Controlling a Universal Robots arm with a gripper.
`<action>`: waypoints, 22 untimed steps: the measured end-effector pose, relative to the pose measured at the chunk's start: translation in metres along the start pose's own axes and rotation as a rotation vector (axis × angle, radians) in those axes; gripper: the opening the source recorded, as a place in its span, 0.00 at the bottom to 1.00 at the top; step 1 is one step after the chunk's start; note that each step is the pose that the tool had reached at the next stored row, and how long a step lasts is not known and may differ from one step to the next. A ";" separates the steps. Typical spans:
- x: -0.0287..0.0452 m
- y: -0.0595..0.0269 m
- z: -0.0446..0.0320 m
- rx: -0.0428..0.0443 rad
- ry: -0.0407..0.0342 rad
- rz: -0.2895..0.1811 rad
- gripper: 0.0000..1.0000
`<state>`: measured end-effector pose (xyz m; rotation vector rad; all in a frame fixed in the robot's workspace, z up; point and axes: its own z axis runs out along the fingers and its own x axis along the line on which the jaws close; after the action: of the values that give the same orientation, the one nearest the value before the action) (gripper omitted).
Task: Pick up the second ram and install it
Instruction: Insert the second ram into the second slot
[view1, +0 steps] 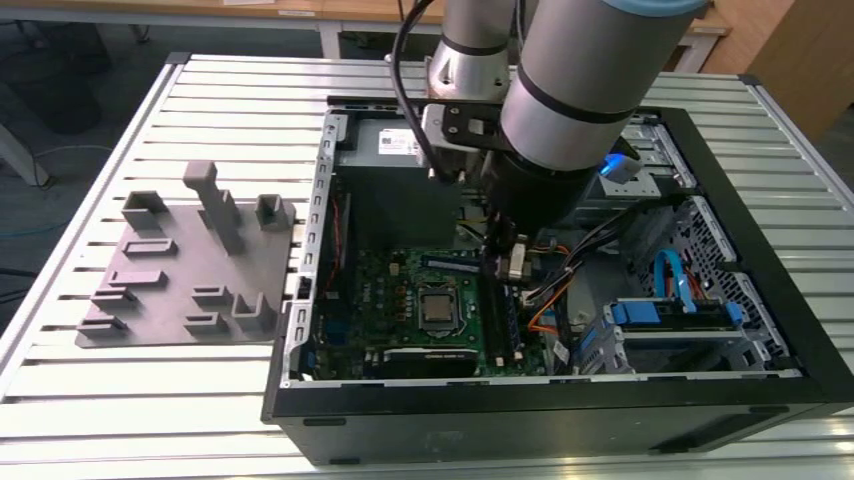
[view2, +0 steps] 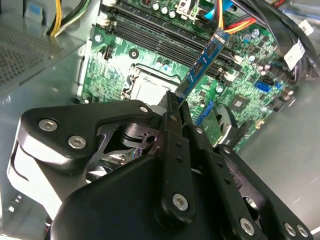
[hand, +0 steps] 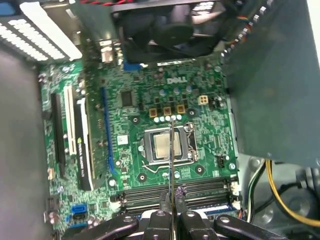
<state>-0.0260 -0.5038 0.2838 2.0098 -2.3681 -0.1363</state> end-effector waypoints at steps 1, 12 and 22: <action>0.0000 0.0000 0.0001 0.0006 -0.0016 0.018 0.11; 0.0000 0.0000 0.0004 0.0058 -0.0158 0.179 0.11; 0.0000 0.0000 0.0005 0.0086 -0.0236 0.267 0.11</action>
<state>-0.0260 -0.5038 0.2832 1.6814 -2.6256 -0.1424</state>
